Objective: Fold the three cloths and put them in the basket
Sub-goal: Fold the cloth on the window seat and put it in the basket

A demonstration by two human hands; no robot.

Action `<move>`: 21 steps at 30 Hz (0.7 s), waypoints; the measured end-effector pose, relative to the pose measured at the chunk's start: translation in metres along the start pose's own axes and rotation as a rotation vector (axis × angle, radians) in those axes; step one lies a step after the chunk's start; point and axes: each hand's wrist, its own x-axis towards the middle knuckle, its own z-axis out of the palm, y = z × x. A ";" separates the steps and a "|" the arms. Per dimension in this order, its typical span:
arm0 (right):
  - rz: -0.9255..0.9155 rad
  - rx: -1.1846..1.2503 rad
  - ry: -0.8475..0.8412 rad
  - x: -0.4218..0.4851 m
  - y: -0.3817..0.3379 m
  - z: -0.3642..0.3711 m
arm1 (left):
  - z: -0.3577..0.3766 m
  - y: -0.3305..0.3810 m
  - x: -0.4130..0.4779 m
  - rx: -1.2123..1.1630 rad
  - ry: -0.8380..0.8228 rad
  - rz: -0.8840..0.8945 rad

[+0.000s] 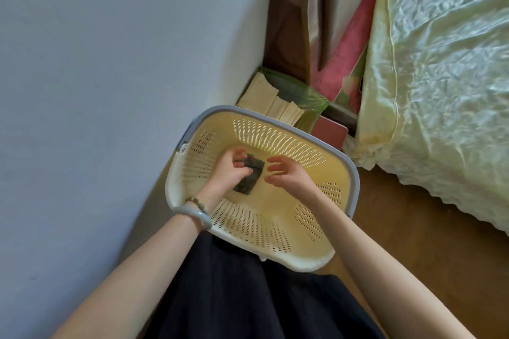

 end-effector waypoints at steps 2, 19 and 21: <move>-0.081 0.003 -0.021 -0.028 -0.013 -0.008 | -0.005 0.008 -0.029 0.039 -0.032 0.132; -0.509 0.123 0.212 -0.233 -0.068 -0.048 | -0.033 0.085 -0.183 0.182 -0.142 0.751; -0.539 0.170 0.293 -0.257 -0.065 -0.051 | -0.031 0.096 -0.194 0.185 -0.210 0.803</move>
